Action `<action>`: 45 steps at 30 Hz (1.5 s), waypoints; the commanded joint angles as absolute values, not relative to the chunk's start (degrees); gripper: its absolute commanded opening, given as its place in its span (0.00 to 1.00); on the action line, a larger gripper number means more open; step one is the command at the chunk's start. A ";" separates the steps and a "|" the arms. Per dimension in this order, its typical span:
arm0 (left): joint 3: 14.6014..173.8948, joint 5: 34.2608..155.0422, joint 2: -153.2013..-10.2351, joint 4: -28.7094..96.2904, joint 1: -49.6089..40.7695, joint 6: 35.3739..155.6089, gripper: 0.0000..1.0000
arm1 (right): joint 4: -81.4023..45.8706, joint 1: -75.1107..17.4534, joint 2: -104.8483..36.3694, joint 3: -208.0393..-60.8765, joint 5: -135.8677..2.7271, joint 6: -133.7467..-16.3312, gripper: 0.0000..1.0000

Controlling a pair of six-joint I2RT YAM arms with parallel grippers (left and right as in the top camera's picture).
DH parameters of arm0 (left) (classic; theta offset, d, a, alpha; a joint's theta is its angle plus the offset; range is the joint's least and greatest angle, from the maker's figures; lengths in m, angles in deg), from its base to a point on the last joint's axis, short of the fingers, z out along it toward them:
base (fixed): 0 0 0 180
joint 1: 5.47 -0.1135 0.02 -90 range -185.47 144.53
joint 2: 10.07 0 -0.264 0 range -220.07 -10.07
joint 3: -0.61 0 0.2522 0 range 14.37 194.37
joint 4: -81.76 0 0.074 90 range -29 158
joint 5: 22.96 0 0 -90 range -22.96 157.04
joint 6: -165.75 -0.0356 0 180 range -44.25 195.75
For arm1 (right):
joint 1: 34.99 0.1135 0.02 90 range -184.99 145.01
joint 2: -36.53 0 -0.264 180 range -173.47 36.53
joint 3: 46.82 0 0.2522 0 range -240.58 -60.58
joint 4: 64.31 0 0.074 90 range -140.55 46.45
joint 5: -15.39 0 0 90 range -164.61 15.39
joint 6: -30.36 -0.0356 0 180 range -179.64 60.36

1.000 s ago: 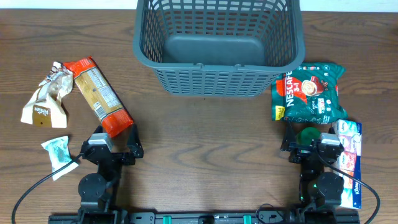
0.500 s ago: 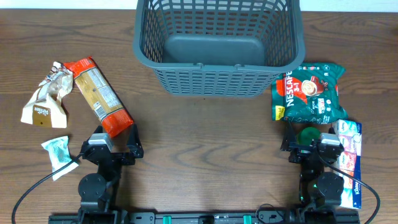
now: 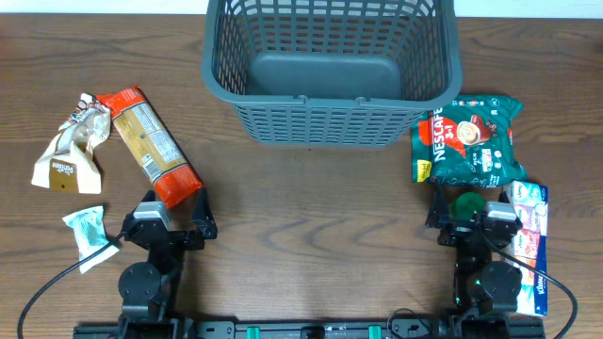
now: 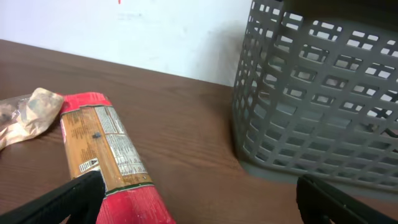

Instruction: Pack container

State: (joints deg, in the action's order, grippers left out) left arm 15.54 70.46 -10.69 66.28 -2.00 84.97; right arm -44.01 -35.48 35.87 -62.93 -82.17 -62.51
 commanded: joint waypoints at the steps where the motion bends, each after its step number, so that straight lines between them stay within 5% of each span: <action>1: 14.62 69.76 -10.30 64.18 -2.18 85.32 0.99 | -43.85 -34.59 36.24 -62.80 -81.75 -67.89 0.99; 9: 27.69 68.25 -15.85 53.39 -2.20 85.30 0.99 | -45.40 -34.70 33.86 -67.06 -73.71 -73.95 0.99; 16: 50.47 66.74 -34.12 40.73 -2.20 85.30 0.98 | -37.56 -36.93 17.20 -84.94 -72.13 -71.85 0.99; 31: 85.31 66.35 -70.36 17.67 -3.75 81.84 0.98 | 22.22 -42.57 -28.46 -148.94 -70.54 -64.24 0.99; 45: 85.70 66.30 -75.00 18.33 -6.49 81.99 0.99 | 22.51 -53.56 -41.92 -159.10 -73.20 -56.96 0.99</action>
State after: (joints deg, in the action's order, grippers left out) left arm 84.59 66.81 -75.52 18.63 -6.14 82.93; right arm 22.20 -50.37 -38.91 -157.66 -73.23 -61.16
